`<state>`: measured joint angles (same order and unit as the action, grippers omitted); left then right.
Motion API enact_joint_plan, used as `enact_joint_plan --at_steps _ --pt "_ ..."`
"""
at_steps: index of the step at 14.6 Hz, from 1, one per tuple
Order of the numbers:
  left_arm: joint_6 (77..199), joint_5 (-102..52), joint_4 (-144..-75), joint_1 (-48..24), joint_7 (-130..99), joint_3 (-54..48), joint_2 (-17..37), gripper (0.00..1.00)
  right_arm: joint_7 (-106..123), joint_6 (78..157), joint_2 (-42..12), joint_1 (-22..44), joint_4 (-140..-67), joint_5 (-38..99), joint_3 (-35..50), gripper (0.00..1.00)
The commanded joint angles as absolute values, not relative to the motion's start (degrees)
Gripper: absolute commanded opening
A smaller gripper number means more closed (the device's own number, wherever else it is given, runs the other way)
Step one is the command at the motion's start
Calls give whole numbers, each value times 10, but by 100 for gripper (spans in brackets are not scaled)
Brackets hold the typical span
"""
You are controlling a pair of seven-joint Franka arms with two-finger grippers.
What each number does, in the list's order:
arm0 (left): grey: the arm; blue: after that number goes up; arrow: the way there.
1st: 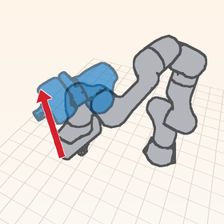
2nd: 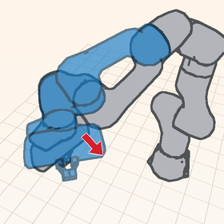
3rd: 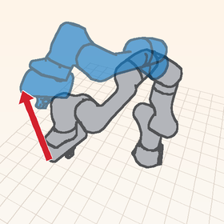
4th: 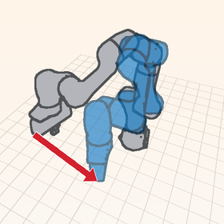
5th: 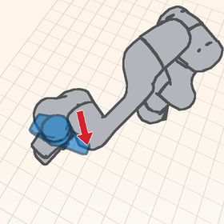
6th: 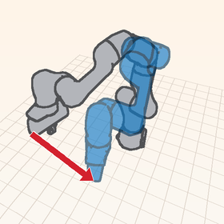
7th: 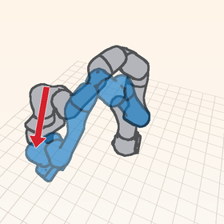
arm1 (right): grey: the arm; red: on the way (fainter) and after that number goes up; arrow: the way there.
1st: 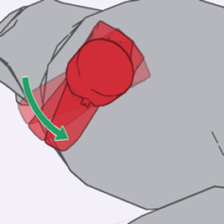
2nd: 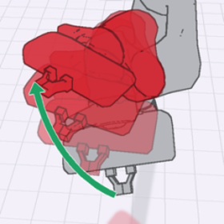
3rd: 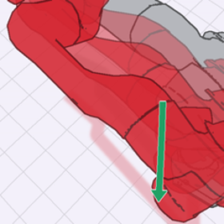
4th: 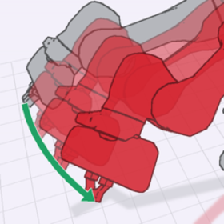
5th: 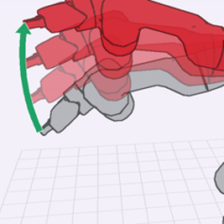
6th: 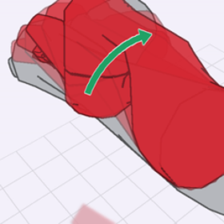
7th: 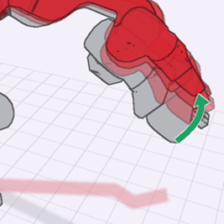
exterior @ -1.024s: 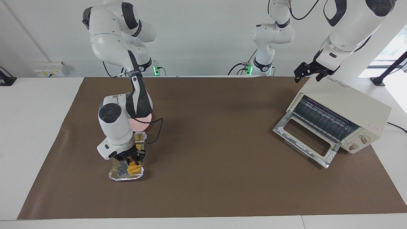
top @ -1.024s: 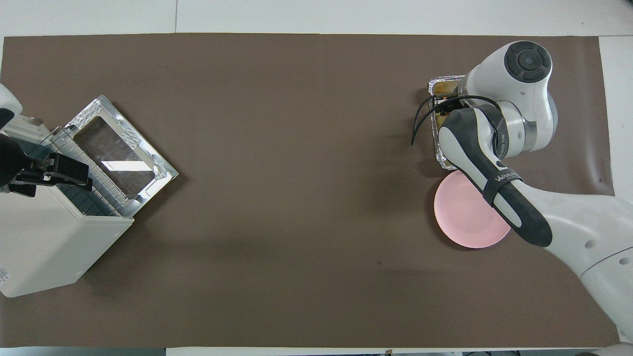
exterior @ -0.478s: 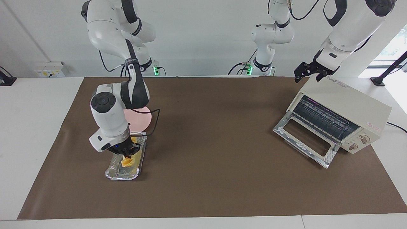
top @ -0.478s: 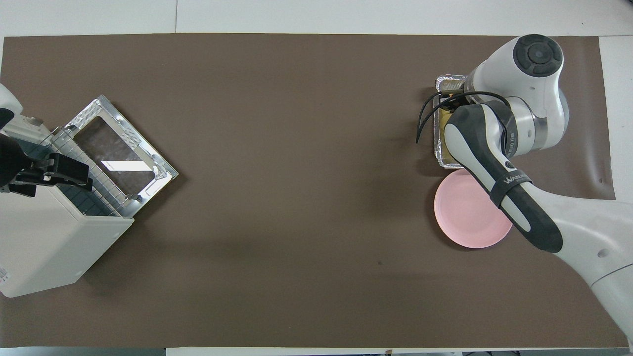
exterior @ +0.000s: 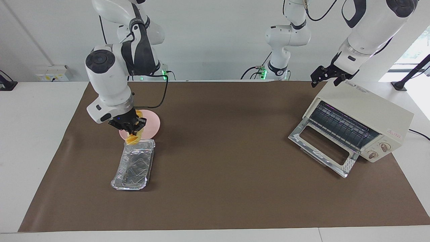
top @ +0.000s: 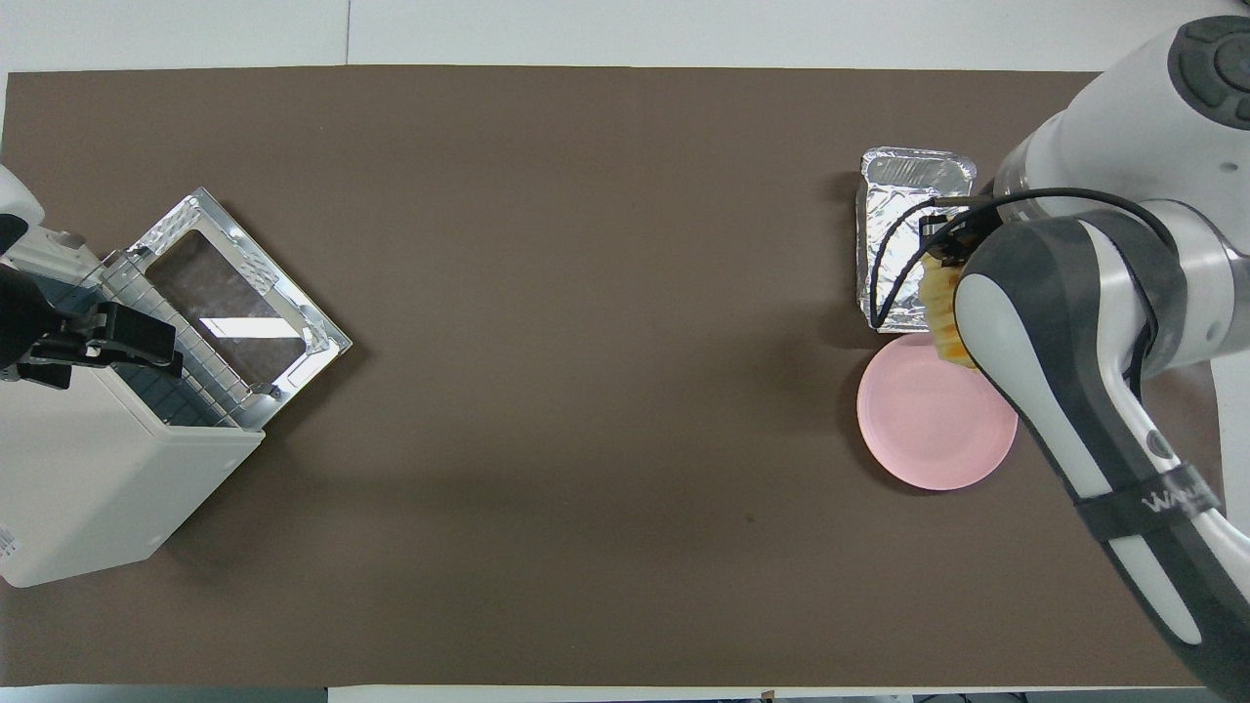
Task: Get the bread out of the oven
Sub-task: 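Tip the foil tray over the pink plate to pour the bread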
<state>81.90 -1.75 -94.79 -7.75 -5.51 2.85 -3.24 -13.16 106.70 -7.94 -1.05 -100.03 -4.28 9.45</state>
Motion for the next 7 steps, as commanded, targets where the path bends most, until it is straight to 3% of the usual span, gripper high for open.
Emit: enact_joint_plan --at_steps 1,4,7 --pt "826 -22 -954 -69 -54 25 -41 100 -123 1160 35 -16 -1189 -25 95 0" --pt "826 -22 -954 -69 -54 25 -41 100 -107 1312 90 -20 -1343 -25 95 0" --pt "826 -22 -954 -69 -54 25 -41 100 -84 1400 76 -42 -1396 -25 93 0"
